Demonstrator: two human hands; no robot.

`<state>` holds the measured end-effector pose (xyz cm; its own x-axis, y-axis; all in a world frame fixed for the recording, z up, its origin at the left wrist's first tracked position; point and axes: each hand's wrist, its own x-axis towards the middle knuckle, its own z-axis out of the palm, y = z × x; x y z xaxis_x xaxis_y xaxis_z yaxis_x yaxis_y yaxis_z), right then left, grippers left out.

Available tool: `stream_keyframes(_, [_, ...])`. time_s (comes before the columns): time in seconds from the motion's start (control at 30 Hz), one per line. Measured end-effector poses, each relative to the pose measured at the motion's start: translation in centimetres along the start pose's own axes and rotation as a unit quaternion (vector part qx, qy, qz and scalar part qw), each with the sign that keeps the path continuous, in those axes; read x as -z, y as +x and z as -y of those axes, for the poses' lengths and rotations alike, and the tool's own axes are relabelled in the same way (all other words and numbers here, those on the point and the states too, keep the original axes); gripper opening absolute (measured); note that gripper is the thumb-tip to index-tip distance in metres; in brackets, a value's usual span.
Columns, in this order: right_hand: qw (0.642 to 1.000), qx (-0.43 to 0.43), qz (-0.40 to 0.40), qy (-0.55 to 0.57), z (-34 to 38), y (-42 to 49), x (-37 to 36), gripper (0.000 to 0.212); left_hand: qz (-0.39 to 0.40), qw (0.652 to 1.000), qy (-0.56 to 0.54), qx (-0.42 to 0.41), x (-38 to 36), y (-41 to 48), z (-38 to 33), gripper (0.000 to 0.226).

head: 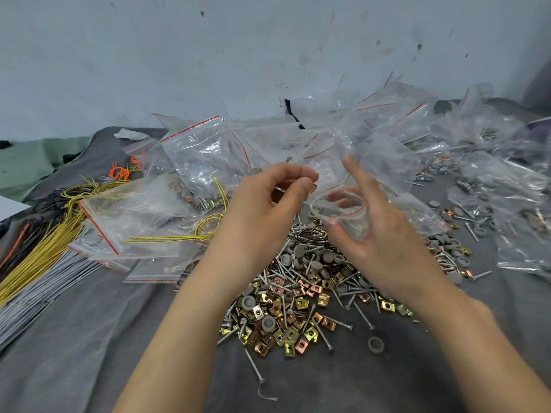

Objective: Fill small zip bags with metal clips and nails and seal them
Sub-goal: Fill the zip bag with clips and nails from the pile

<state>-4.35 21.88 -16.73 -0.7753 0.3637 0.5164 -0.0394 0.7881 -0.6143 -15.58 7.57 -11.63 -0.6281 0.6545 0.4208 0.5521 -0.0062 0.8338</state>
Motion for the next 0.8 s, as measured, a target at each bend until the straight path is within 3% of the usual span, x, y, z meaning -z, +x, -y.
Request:
stream_keyframes(0.33, [0.997, -0.02, -0.033, 0.064, -1.3, 0.1, 0.3, 0.079, 0.061, 0.997, 0.051, -0.021, -1.6, 0.8, -0.3, 0.023])
stream_keyframes(0.5, [0.99, -0.044, -0.066, 0.119, -1.8, 0.2, 0.9, 0.079, 0.011, 0.999, 0.035, -0.019, -0.2, 1.3, -0.1, 0.022])
stream_keyframes(0.6, [0.985, -0.05, -0.077, 0.145, -1.9, 0.1, 1.5, 0.076, 0.013, 0.999, 0.047, 0.024, 1.0, 1.1, 0.8, 0.019])
stream_keyframes(0.7, [0.985, -0.051, -0.082, 0.145, -1.7, 0.0, 1.7, 0.075, 0.077, 0.981, 0.139, 0.109, 2.7, 0.3, 2.6, 0.025])
stream_keyframes(0.8, [0.987, -0.05, -0.076, 0.13, -1.5, -0.1, 1.8, 0.075, 0.116, 0.928, 0.319, 0.156, 4.3, -0.7, 4.6, 0.022])
